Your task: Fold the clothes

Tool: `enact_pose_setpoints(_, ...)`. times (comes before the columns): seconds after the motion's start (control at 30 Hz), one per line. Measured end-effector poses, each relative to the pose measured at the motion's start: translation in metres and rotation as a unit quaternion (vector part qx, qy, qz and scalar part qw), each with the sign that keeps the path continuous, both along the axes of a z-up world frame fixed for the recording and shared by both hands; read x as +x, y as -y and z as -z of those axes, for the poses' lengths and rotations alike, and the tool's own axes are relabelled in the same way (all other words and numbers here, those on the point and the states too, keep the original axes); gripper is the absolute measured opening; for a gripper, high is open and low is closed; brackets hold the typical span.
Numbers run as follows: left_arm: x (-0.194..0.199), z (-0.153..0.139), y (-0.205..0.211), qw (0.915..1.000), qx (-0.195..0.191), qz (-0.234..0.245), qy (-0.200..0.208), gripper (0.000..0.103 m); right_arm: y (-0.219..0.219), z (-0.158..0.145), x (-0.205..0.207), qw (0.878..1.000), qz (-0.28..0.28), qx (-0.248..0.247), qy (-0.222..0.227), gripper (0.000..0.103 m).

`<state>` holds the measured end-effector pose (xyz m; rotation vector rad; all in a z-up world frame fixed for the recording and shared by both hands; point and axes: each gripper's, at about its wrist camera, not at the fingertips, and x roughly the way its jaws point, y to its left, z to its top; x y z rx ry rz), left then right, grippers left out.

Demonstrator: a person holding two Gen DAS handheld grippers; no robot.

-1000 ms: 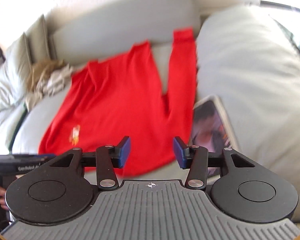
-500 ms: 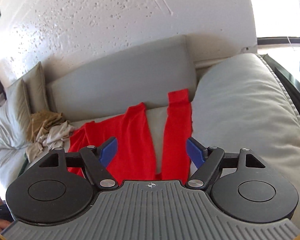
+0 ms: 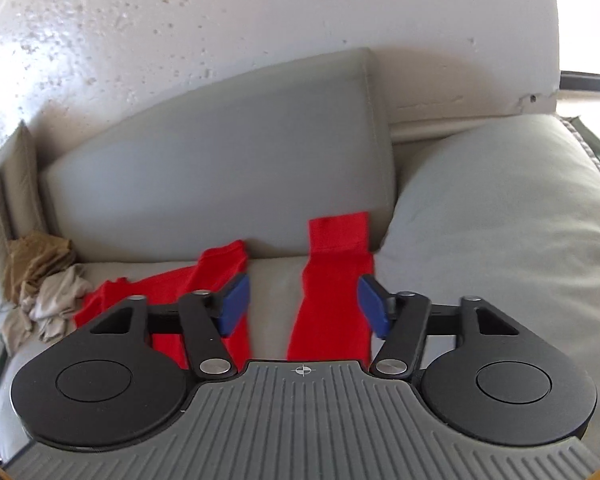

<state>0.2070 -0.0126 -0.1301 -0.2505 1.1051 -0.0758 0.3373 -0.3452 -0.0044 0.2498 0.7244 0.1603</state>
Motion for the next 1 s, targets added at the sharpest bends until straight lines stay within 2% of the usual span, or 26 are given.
enact_pose_setpoints(0.07,0.002,-0.007,0.002,0.9992,-0.040,0.002,0.007,0.047,0.002,0.025,0.043,1.000,0.009,-0.010,-0.015,0.039)
enact_pose_setpoints(0.17,0.002,-0.020,0.005,0.9940,-0.100,0.006,0.043,0.047,0.001,0.064,0.099,0.999,0.004,-0.034,-0.039,0.040)
enact_pose_setpoints(0.2,0.002,-0.024,0.006,0.9926,-0.106,0.007,0.059,0.047,0.002,0.077,0.116,0.998,0.004,-0.036,-0.050,0.041)
enact_pose_setpoints(0.27,0.003,-0.030,0.009,0.9916,-0.090,0.011,0.093,0.047,0.007,0.099,0.141,0.997,0.010,-0.026,-0.066,0.041)
enact_pose_setpoints(0.37,0.005,-0.029,0.011,0.9906,-0.079,0.009,0.112,0.047,0.015,0.122,0.164,0.997,0.018,0.000,-0.072,0.040)
enact_pose_setpoints(0.43,0.008,-0.025,0.009,0.9911,-0.086,0.001,0.102,0.047,0.012,0.129,0.169,0.998,0.011,-0.006,-0.055,0.031)
enact_pose_setpoints(0.47,0.009,-0.025,0.009,0.9914,-0.086,-0.002,0.099,0.047,0.009,0.130,0.170,0.999,0.010,-0.014,-0.046,0.013)
enact_pose_setpoints(0.5,0.010,-0.026,0.008,0.9917,-0.084,-0.004,0.097,0.047,0.005,0.128,0.168,0.999,0.013,-0.030,-0.039,0.005)
enact_pose_setpoints(0.57,0.008,-0.030,0.009,0.9919,-0.076,-0.005,0.101,0.047,0.002,0.117,0.155,0.999,0.024,-0.040,-0.003,0.004)
enact_pose_setpoints(0.67,0.001,-0.042,0.012,0.9902,-0.076,0.001,0.117,0.047,0.008,0.079,0.117,0.995,0.046,-0.038,0.083,0.003)
enact_pose_setpoints(0.73,-0.006,-0.052,0.015,0.9881,-0.085,0.007,0.127,0.047,0.018,0.049,0.090,0.989,0.068,-0.037,0.124,0.003)
enact_pose_setpoints(0.9,-0.015,-0.078,0.035,0.9796,-0.129,0.041,0.149,0.047,0.056,-0.022,0.025,0.970,0.142,-0.041,0.191,0.003)
enact_pose_setpoints(1.0,-0.019,-0.085,0.050,0.9738,-0.170,0.063,0.138,0.047,0.088,-0.053,-0.007,0.961,0.176,-0.045,0.208,0.003)
